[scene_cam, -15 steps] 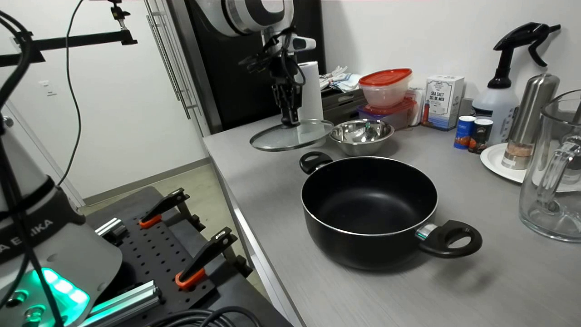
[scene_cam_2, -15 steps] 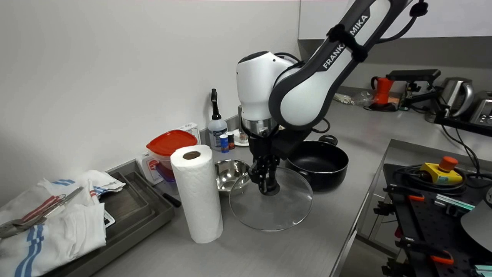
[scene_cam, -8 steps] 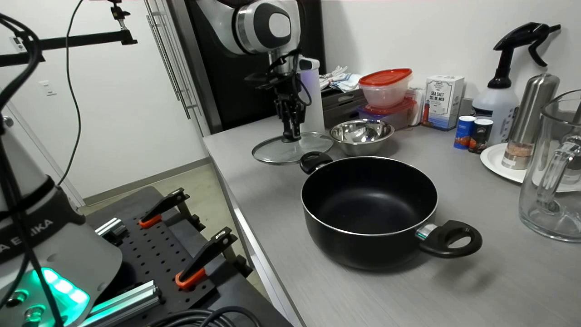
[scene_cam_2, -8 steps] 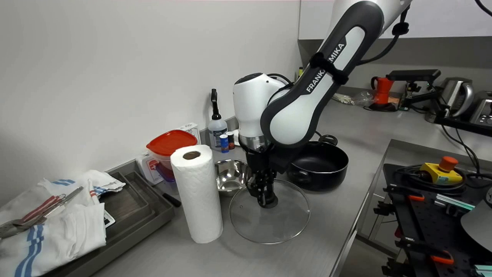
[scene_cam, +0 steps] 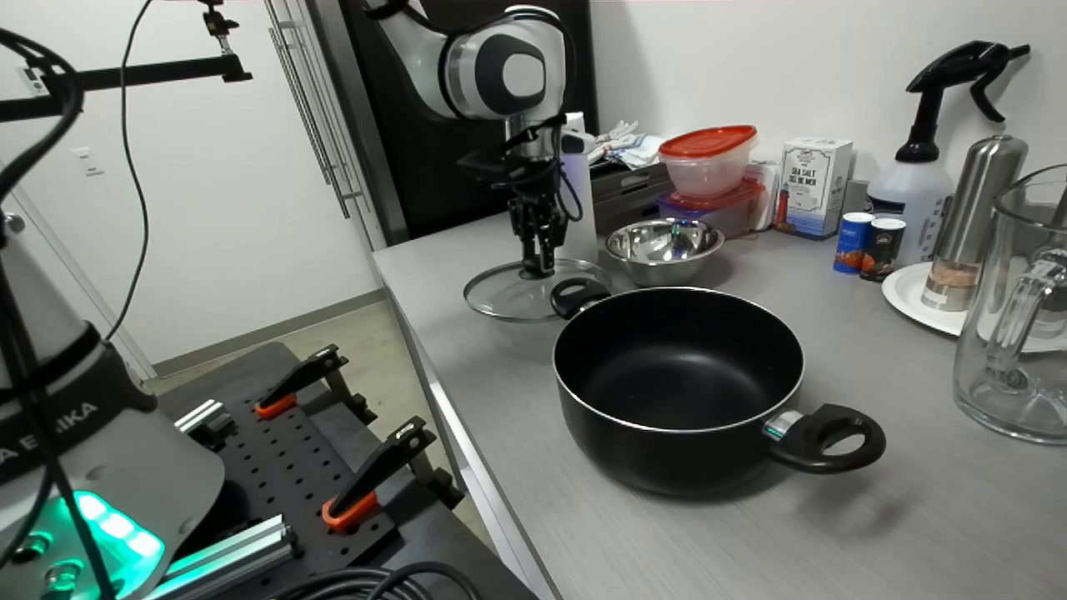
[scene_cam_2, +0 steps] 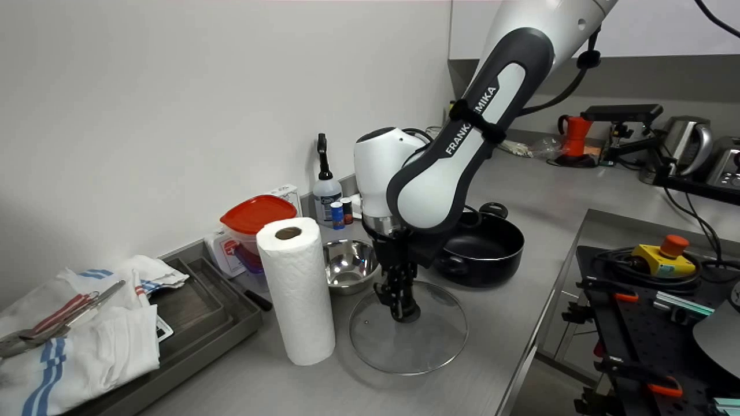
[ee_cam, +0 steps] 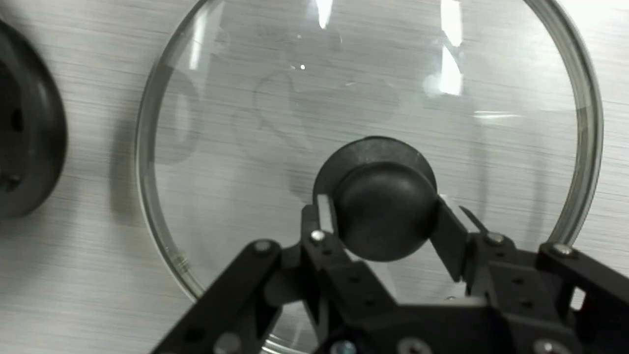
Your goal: Remove the lid from the black pot.
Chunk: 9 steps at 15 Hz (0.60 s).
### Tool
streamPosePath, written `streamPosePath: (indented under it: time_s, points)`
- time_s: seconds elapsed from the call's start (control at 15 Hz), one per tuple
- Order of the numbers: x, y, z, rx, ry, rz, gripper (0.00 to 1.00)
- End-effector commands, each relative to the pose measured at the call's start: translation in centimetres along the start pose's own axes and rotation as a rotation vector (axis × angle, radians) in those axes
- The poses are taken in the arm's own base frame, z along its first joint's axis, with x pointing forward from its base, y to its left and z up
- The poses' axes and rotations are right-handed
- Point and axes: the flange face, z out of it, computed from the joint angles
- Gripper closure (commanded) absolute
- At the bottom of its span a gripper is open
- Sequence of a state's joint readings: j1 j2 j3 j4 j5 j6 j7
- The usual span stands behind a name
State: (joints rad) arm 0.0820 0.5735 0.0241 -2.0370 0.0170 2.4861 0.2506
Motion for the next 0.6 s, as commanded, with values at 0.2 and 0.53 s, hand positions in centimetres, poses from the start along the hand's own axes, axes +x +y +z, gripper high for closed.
streamPosePath:
  time_s: [0.2,0.53]
  points:
    - [1.0,1.1,1.5,0.098,0.066,-0.060,0.75]
    - [0.7,2.2,3.6,0.071,0.120,-0.110,0.75]
